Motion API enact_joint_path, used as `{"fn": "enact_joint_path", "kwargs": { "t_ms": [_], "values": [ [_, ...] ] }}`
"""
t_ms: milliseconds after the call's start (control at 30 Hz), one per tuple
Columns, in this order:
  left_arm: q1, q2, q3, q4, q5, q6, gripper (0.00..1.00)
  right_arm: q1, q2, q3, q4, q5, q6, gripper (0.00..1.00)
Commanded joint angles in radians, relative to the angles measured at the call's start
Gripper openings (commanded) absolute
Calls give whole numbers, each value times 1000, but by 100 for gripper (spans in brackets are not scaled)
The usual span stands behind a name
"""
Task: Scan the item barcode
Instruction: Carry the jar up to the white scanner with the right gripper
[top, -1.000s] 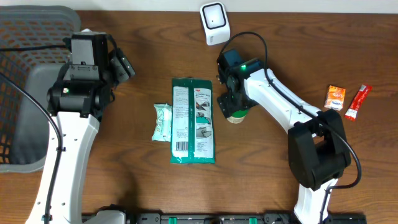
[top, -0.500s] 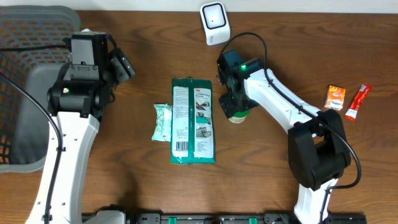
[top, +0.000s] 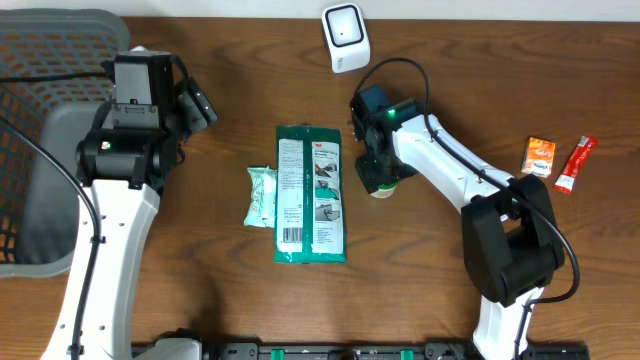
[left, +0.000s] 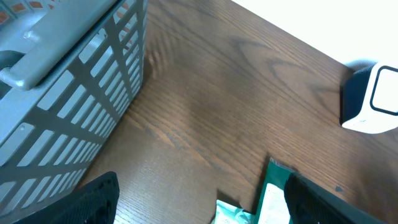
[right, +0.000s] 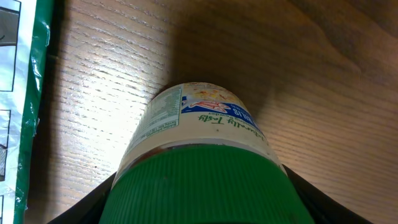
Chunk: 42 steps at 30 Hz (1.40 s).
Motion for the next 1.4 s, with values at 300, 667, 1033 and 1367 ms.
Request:
{"fn": "enact_joint_path", "kwargs": {
  "t_ms": [300, 667, 1033, 1367],
  "values": [
    [3, 1, 12, 0, -16, 6, 85, 0, -244, 300, -60, 2, 119, 41],
    [3, 1, 12, 0, -16, 6, 85, -26, -233, 405, 258, 2, 248, 27],
    [3, 1, 12, 0, -16, 6, 85, -89, 57, 405, 745, -150, 355, 32],
    [3, 1, 12, 0, -16, 6, 85, -141, 310, 405, 1199, -179, 519, 33]
  ]
}}
